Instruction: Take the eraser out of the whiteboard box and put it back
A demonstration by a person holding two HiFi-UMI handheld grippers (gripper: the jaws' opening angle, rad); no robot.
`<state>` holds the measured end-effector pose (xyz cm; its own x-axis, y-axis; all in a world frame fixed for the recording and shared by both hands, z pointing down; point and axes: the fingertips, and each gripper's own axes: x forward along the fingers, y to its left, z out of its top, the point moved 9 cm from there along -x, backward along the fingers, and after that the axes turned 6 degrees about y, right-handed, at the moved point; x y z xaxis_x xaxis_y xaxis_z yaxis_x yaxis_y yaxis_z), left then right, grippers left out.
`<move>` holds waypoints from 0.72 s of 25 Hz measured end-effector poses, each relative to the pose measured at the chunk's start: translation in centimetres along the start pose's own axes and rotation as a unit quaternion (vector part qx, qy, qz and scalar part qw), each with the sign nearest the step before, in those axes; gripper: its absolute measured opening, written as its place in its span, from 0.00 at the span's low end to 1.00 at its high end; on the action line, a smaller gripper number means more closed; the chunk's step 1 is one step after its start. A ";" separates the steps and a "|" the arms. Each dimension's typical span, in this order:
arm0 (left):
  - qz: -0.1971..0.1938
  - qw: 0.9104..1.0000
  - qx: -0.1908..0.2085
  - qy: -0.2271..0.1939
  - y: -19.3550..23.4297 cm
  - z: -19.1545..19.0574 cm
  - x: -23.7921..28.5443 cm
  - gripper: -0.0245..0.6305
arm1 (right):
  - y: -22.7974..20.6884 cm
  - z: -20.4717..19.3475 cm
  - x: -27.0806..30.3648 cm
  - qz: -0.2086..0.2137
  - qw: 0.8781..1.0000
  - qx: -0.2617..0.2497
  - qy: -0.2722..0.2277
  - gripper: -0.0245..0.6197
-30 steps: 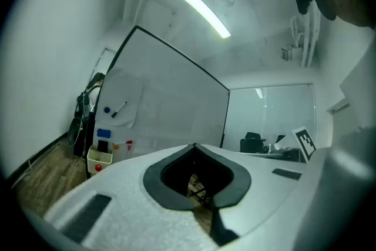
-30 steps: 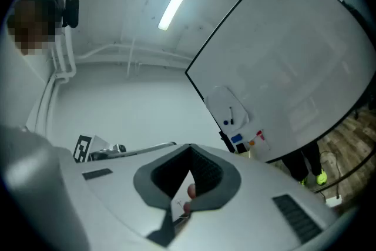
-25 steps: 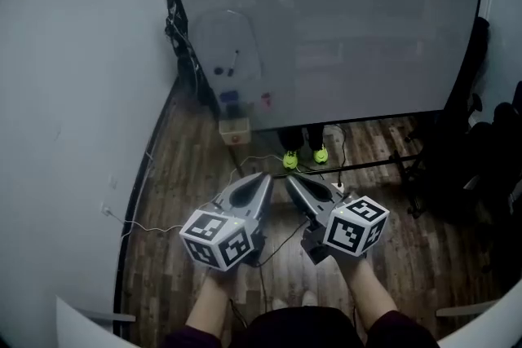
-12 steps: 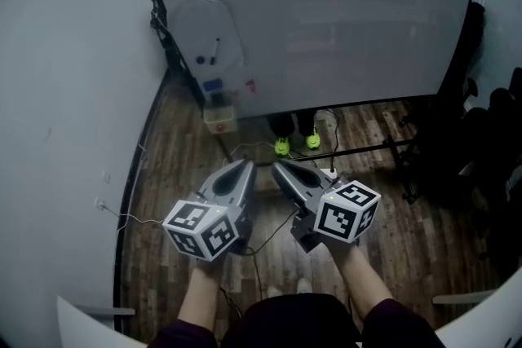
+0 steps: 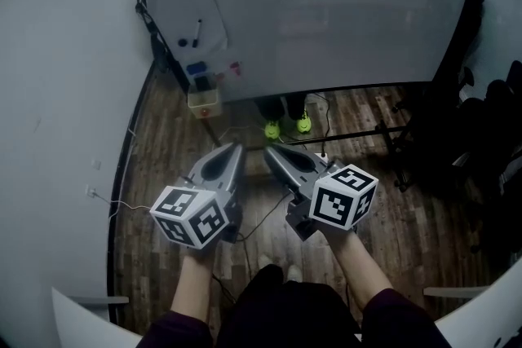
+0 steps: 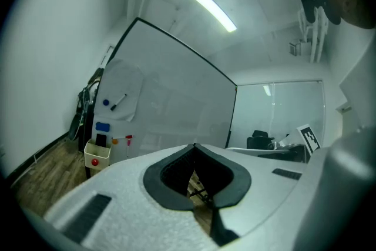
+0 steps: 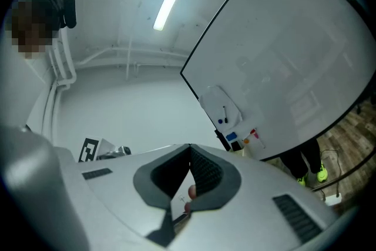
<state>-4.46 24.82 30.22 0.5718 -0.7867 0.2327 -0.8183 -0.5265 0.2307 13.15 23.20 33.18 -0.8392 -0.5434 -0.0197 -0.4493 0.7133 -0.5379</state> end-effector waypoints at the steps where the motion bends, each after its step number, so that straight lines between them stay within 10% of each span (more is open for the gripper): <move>1: 0.000 1.000 -0.001 0.001 0.1 -0.1 0.2 0.05 | -0.2 0.0 0.1 -0.001 1.000 0.001 0.001 0.04; 18: 0.010 1.000 -0.014 0.001 6.2 0.6 4.5 0.05 | -5.5 0.7 6.2 0.002 1.000 0.010 0.020 0.04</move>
<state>-7.03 17.83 32.16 0.5553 -0.7964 0.2396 -0.8277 -0.5014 0.2520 10.62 15.55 35.46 -0.8530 -0.5219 0.0107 -0.4395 0.7070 -0.5541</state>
